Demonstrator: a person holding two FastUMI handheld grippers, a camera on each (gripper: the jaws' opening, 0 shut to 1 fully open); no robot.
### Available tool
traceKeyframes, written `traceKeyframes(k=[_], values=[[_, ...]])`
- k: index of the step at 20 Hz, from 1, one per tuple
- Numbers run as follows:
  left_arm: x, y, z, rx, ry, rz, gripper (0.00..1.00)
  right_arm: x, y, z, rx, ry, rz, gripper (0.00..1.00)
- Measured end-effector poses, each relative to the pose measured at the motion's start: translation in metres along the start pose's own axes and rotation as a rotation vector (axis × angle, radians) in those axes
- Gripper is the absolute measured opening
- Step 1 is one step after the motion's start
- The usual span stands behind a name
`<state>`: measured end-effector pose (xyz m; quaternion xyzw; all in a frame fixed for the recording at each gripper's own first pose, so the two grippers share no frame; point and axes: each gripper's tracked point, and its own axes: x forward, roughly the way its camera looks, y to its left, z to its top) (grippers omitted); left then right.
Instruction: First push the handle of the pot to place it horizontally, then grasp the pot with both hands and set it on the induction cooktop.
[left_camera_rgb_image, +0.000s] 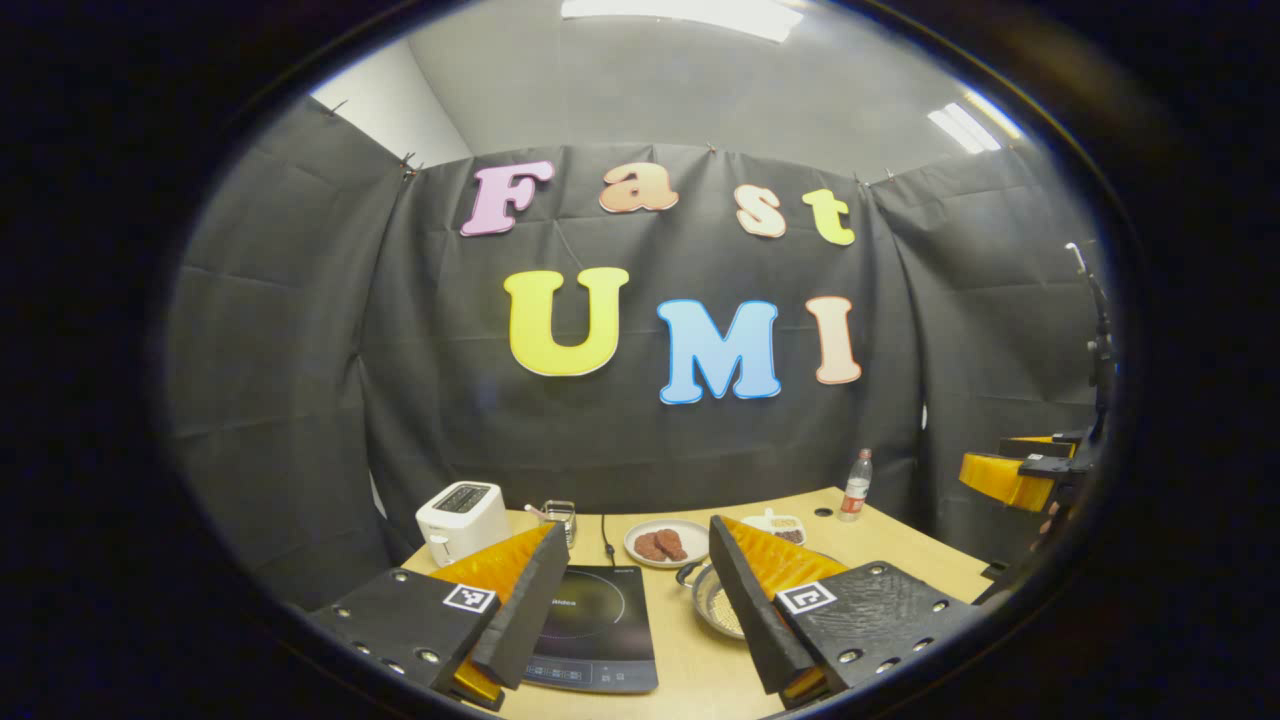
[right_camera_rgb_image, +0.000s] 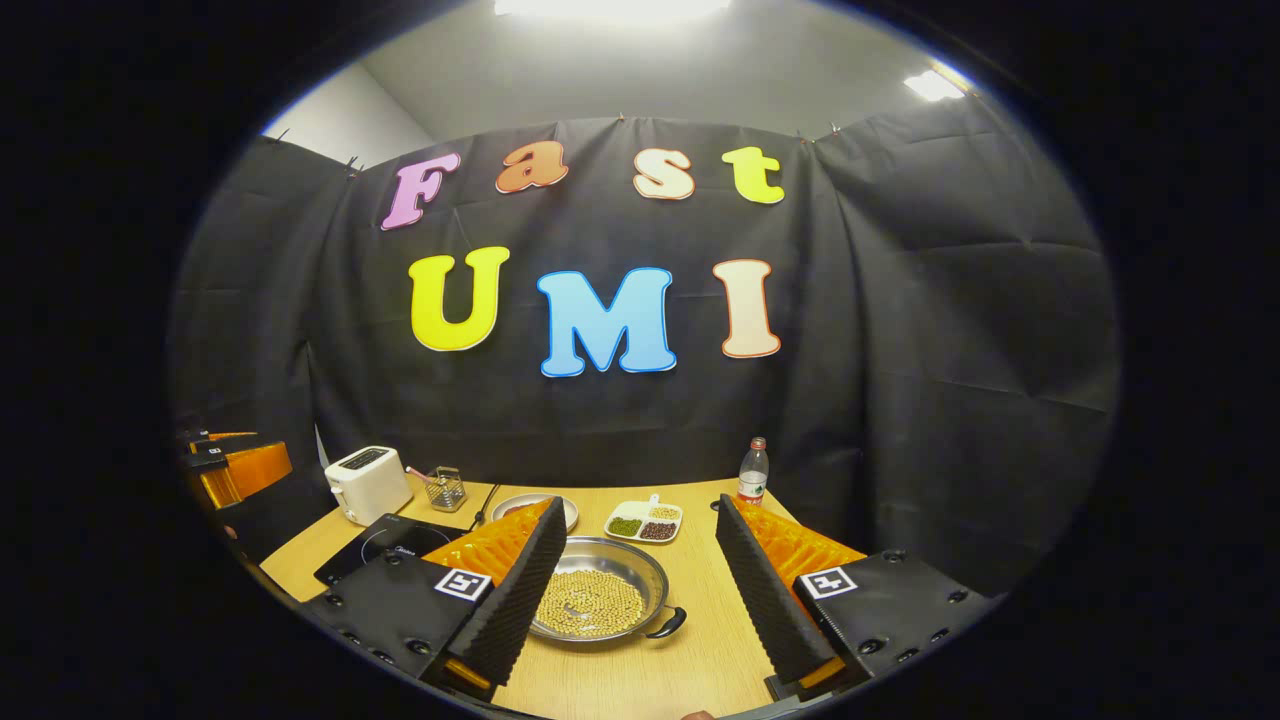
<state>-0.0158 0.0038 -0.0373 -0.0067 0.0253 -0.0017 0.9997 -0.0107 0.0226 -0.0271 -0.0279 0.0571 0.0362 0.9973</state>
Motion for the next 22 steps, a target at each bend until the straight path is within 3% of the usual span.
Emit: traceKeyframes(k=[1,4,5,7,9,10,12,15,22], values=[[-0.001,0.003,-0.001,-0.006,0.001,0.004,0.84,0.001,0.003,-0.001,0.001,0.011,0.013,0.96],[-0.001,0.015,-0.007,-0.032,0.008,0.020,0.84,0.007,0.011,-0.003,0.004,0.035,0.032,0.75],[0.000,0.019,-0.008,-0.040,0.009,0.026,0.88,0.008,0.016,-0.004,-0.002,0.045,0.043,0.72],[0.002,0.027,-0.009,-0.045,0.009,0.039,0.84,0.013,0.022,-0.007,-0.020,0.068,0.066,0.52],[0.003,0.031,-0.011,-0.052,0.008,0.049,0.84,0.018,0.029,-0.014,-0.028,0.122,0.098,0.42],[0.002,0.032,-0.013,-0.059,0.007,0.053,0.84,0.024,0.031,-0.023,-0.023,0.149,0.106,0.26],[0.000,0.033,-0.017,-0.076,0.010,0.056,0.88,0.022,0.029,-0.038,-0.047,0.206,0.112,0.05],[0.001,0.033,-0.026,-0.099,0.034,0.057,0.86,0.021,0.048,-0.064,-0.044,0.325,0.198,0.00],[0.014,0.022,-0.040,-0.063,0.107,0.078,0.84,0.036,0.051,-0.117,-0.044,0.539,0.314,0.02]])
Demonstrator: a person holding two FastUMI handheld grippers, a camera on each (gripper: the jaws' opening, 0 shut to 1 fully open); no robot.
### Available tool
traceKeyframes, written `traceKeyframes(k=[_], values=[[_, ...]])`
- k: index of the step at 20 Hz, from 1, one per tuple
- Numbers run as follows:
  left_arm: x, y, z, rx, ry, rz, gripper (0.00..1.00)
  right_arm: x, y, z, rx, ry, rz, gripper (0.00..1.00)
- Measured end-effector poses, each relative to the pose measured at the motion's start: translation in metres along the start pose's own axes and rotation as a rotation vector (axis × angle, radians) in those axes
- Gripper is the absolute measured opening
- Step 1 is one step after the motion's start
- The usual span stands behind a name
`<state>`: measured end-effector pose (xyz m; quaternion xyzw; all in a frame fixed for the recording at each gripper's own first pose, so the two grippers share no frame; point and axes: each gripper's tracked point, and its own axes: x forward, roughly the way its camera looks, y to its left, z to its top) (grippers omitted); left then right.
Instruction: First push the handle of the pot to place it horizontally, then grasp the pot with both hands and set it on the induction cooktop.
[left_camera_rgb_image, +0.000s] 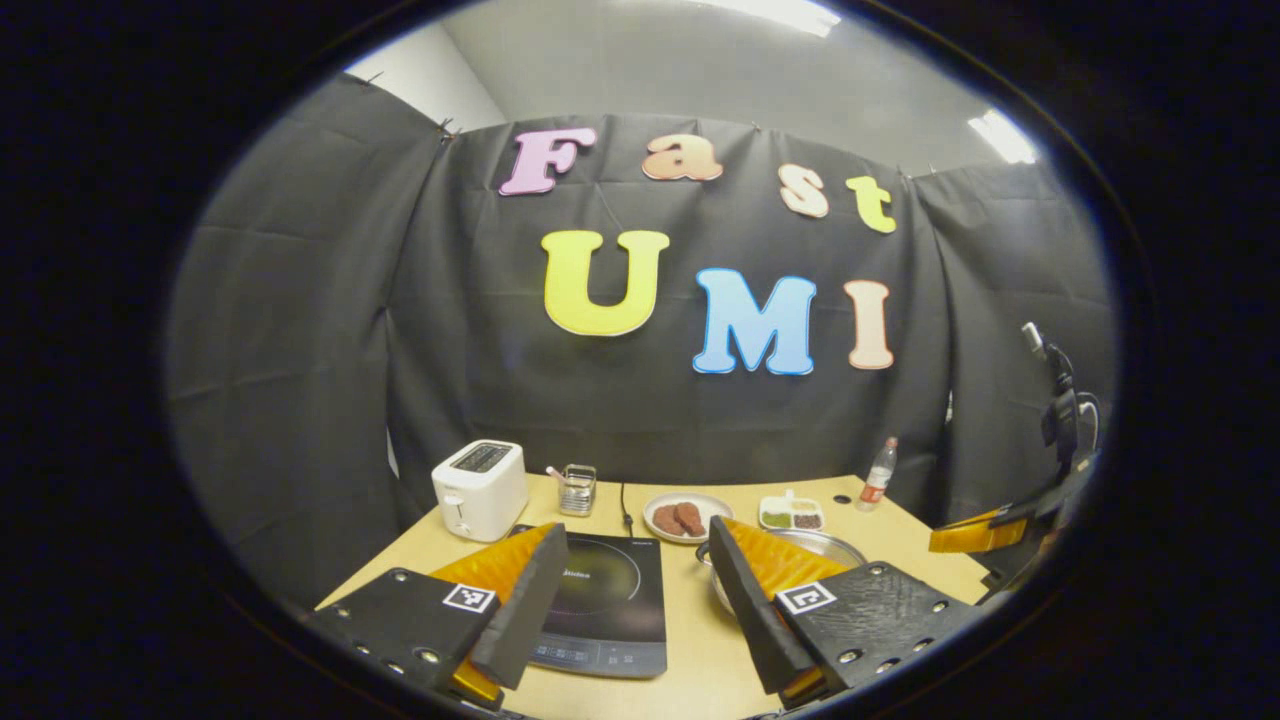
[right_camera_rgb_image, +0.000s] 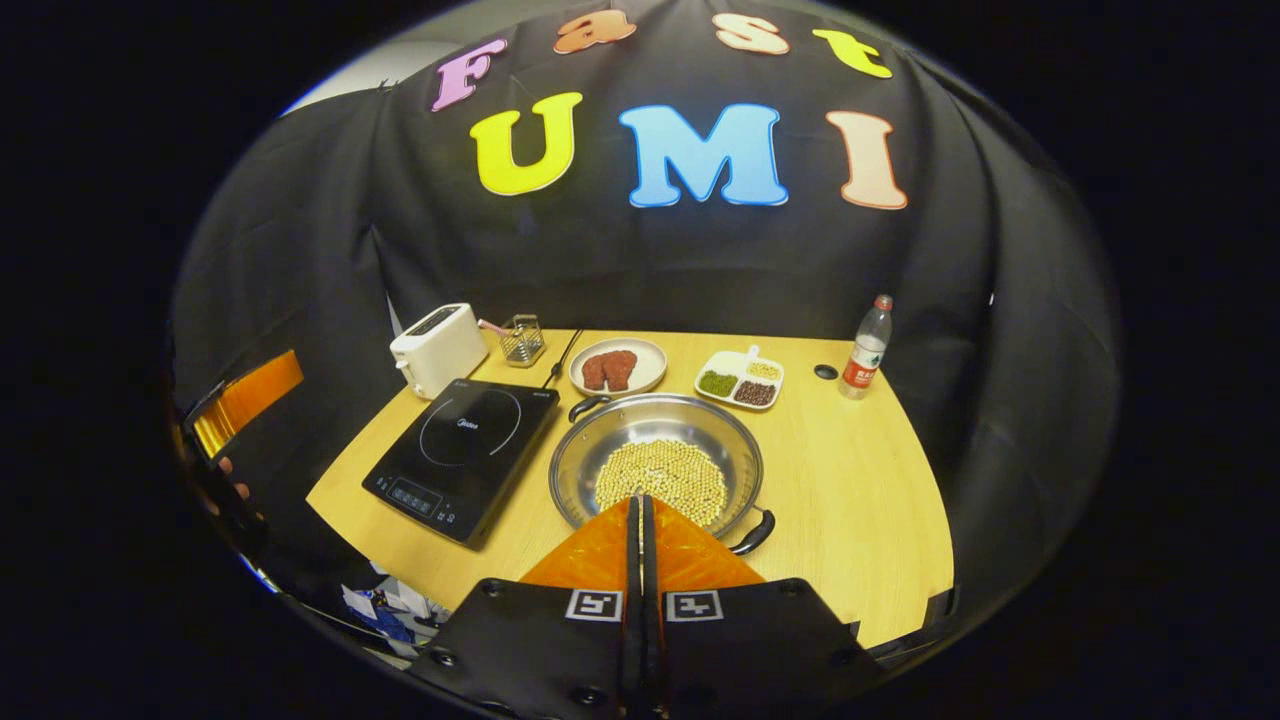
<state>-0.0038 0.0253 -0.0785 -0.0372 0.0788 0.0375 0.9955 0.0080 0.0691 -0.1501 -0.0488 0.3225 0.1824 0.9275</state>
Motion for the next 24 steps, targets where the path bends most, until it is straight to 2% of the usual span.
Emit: traceKeyframes(k=[3,5,14,24], values=[[0.010,-0.017,-0.004,-0.010,0.027,0.004,0.86,0.018,-0.007,-0.022,-0.007,0.080,0.049,0.02],[0.019,-0.029,-0.009,-0.017,0.050,0.010,0.84,0.028,-0.015,-0.037,-0.010,0.134,0.072,0.02],[0.038,-0.055,-0.021,0.000,0.115,0.091,0.86,0.080,-0.057,-0.097,-0.070,0.340,0.121,0.00],[0.020,-0.079,-0.031,0.044,0.163,0.197,0.86,0.124,-0.074,-0.128,-0.146,0.467,0.210,0.02]])
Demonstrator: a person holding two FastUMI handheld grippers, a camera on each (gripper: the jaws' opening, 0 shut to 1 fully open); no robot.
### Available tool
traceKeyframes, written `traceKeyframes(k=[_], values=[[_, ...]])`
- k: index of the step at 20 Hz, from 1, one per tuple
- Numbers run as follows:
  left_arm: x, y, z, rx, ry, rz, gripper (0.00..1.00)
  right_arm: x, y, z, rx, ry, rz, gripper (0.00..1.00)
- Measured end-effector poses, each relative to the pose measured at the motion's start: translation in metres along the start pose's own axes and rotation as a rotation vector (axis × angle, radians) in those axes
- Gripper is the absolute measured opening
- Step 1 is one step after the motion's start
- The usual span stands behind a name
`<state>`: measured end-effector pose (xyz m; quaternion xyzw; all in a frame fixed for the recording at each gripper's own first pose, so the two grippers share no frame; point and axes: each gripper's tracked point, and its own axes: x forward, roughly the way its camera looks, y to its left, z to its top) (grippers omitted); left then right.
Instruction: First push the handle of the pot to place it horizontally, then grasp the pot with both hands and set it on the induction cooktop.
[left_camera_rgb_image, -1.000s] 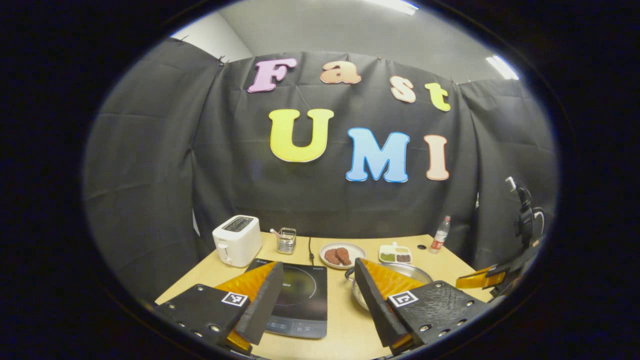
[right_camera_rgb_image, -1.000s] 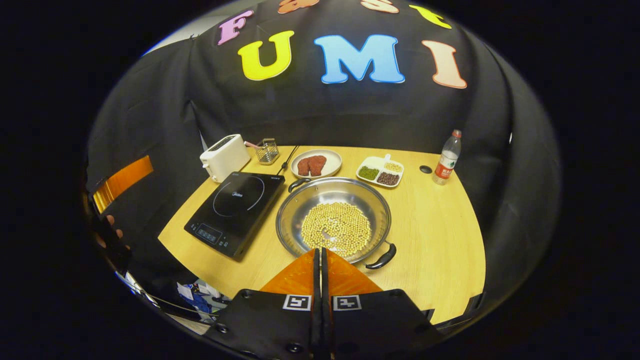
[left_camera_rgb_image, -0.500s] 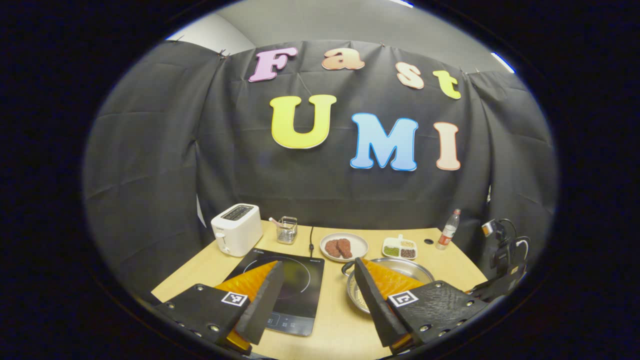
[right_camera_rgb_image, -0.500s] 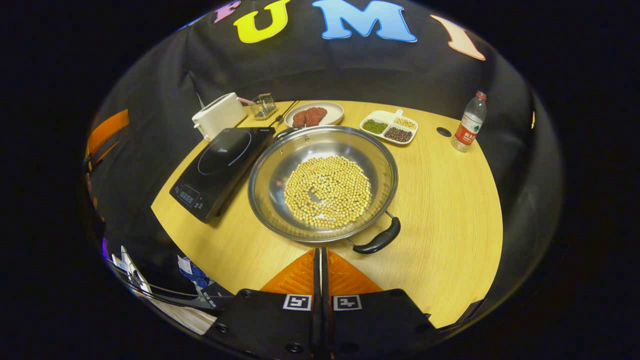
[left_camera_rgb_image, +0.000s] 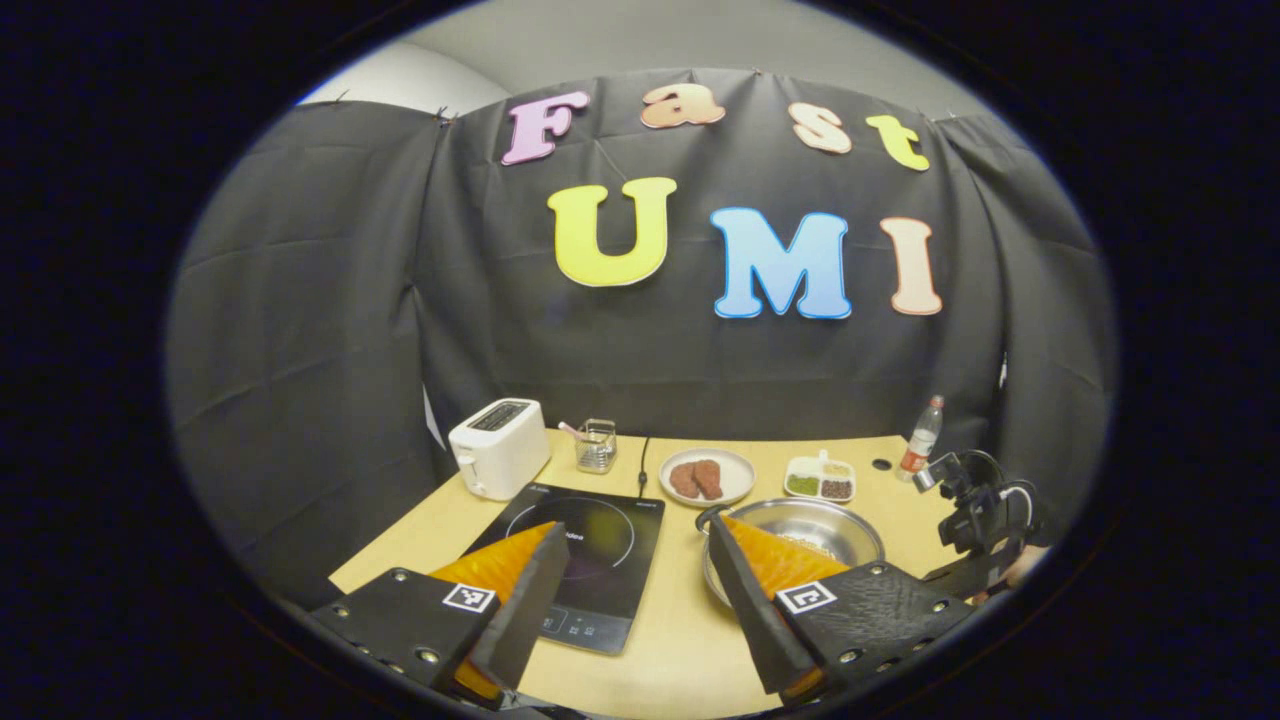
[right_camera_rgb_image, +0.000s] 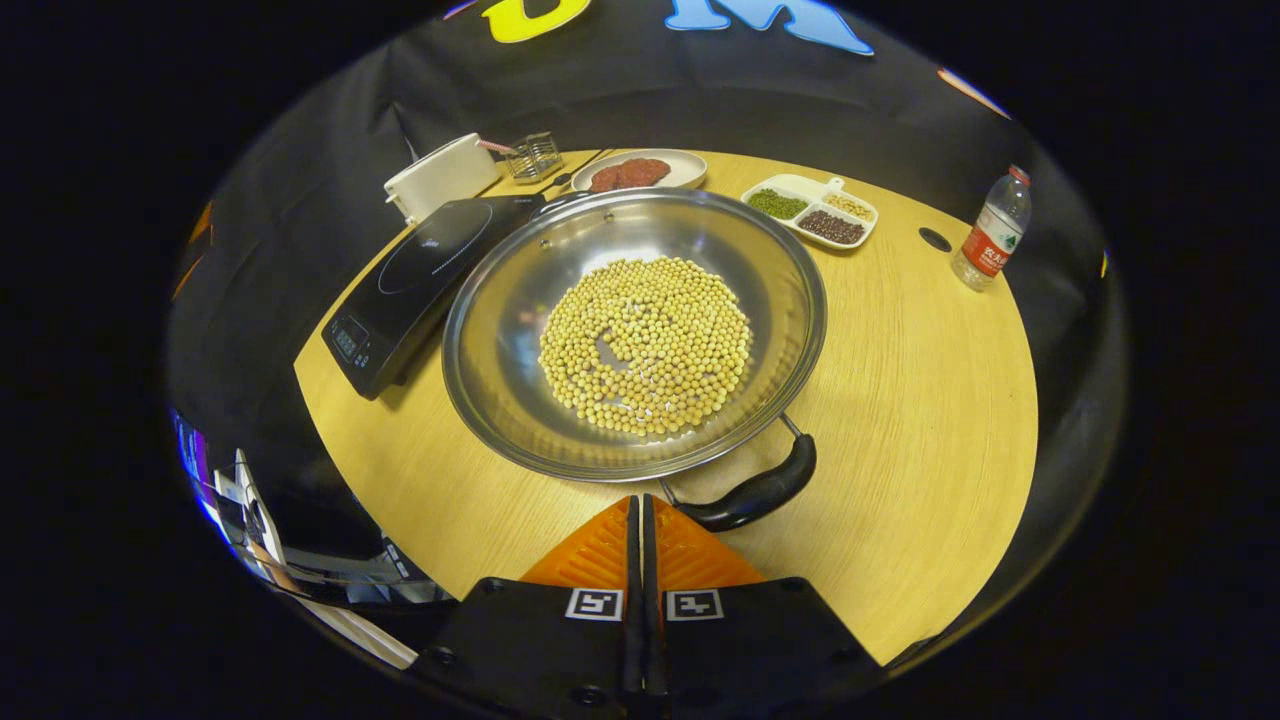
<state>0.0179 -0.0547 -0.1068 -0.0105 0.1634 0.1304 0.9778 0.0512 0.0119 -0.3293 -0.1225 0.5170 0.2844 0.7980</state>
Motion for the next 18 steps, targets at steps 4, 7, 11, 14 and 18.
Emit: traceKeyframes(k=[4,7,11,14,18], values=[[-0.002,-0.010,-0.007,-0.015,0.015,0.029,0.87,0.006,0.003,-0.004,-0.035,0.015,0.032,0.02],[0.002,-0.022,-0.010,-0.031,0.020,0.038,0.86,0.006,-0.005,-0.004,-0.053,0.012,0.031,0.02],[0.006,-0.043,-0.012,-0.017,0.020,0.033,0.84,0.006,-0.022,-0.001,-0.041,0.004,0.024,0.02],[0.008,-0.057,-0.014,-0.017,0.023,0.028,0.86,0.006,-0.036,0.002,-0.023,-0.008,0.013,0.02],[0.009,-0.068,-0.015,-0.030,0.025,0.036,0.86,0.006,-0.059,0.008,0.011,-0.020,-0.007,0.02]])
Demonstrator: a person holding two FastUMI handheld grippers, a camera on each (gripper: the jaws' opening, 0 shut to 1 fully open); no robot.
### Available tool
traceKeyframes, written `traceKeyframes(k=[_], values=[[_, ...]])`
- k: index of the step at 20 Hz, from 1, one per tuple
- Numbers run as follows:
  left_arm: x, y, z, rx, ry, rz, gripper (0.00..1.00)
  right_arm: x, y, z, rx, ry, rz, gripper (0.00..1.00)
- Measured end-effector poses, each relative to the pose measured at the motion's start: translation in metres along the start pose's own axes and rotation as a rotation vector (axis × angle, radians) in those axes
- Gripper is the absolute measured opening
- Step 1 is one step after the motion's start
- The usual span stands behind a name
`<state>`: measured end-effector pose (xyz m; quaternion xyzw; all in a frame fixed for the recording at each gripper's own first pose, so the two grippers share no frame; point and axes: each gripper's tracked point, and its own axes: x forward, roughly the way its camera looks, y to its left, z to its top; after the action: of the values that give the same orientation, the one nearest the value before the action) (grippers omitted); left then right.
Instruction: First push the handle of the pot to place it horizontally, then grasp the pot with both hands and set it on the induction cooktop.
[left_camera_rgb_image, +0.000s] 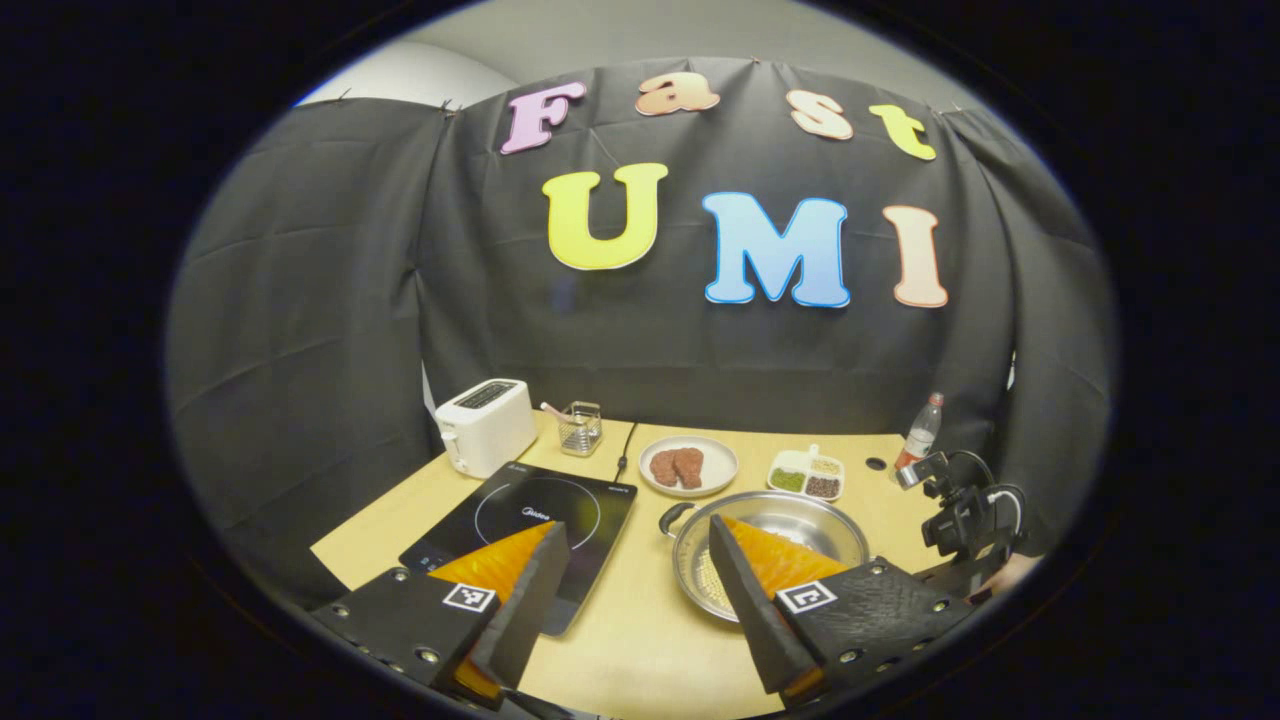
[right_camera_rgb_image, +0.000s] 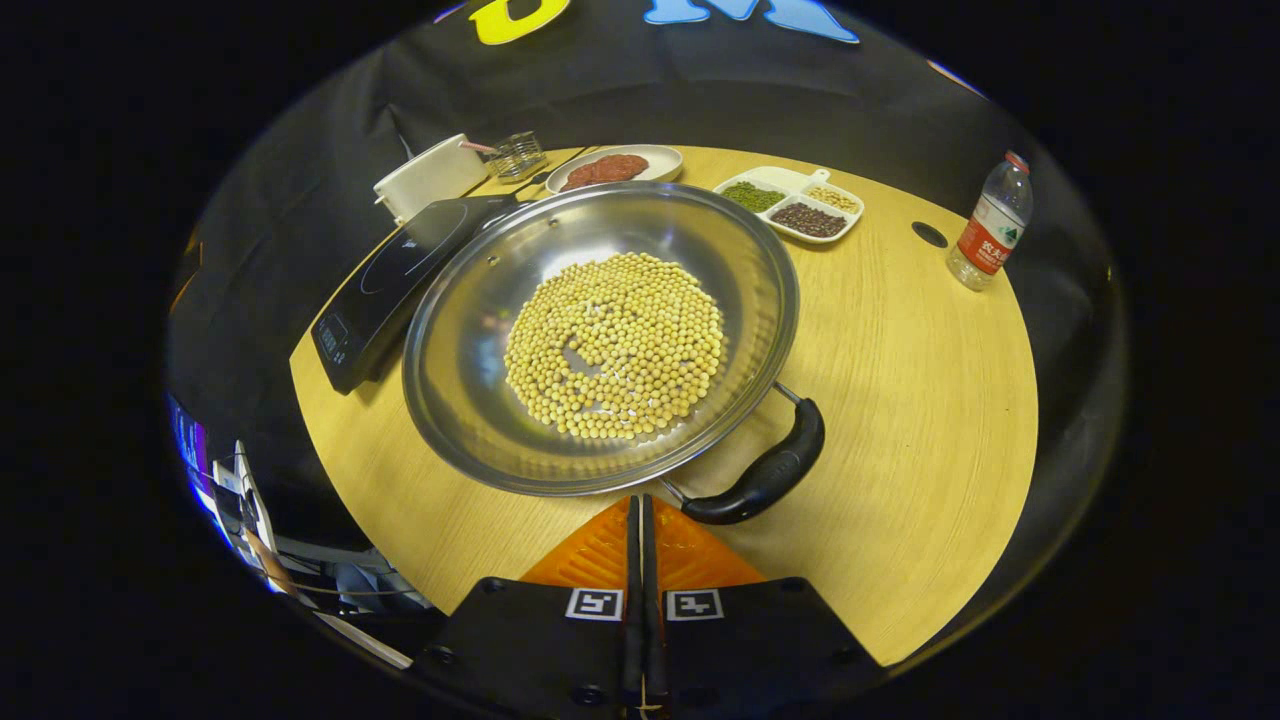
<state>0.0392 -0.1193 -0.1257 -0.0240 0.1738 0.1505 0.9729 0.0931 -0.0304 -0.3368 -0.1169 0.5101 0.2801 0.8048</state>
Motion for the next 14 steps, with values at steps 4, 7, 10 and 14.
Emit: traceKeyframes(k=[4,7,10,14], values=[[-0.004,-0.008,-0.004,0.009,0.005,0.012,0.86,-0.001,-0.017,0.008,0.055,-0.019,0.004,0.00],[-0.006,-0.013,-0.006,-0.003,0.012,0.019,0.84,-0.002,-0.027,0.016,0.083,-0.042,0.004,0.02],[-0.006,-0.017,-0.005,-0.018,0.011,0.017,0.84,-0.001,-0.036,0.021,0.103,-0.061,-0.003,0.02],[-0.005,-0.013,-0.005,-0.017,0.016,0.017,0.84,-0.001,-0.044,0.025,0.119,-0.086,-0.025,0.02]])
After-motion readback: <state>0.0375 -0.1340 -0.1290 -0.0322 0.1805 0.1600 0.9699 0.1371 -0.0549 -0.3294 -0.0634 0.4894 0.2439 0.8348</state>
